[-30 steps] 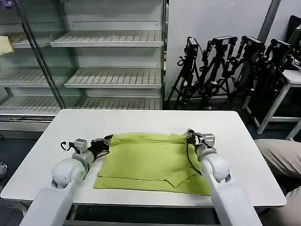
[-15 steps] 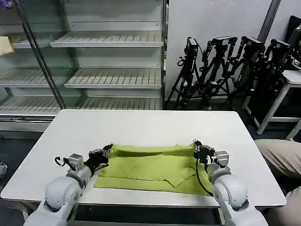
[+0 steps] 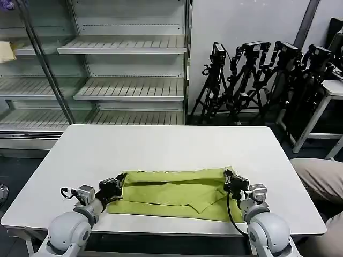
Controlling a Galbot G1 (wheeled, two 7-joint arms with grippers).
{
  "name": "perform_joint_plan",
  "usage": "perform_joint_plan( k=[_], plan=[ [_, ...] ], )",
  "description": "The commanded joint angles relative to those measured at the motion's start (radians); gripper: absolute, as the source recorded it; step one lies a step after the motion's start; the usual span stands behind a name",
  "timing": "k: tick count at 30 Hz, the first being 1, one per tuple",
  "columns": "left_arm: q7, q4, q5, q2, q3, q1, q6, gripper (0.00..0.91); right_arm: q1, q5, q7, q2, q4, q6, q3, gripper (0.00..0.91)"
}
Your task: Fold and organize the clothes.
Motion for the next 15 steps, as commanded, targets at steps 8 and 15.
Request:
perform_joint_plan(
  k=[8, 15],
  plan=[
    [0.002, -0.038, 0.017, 0.007, -0.004, 0.029, 0.006, 0.01, -0.016, -0.01, 0.0, 0.0, 0.027, 0.0, 0.004, 0.0],
    [0.002, -0.039, 0.011, 0.018, -0.009, 0.028, 0.007, 0.01, -0.028, -0.007, 0.002, -0.01, 0.062, -0.001, 0.009, 0.0]
  ],
)
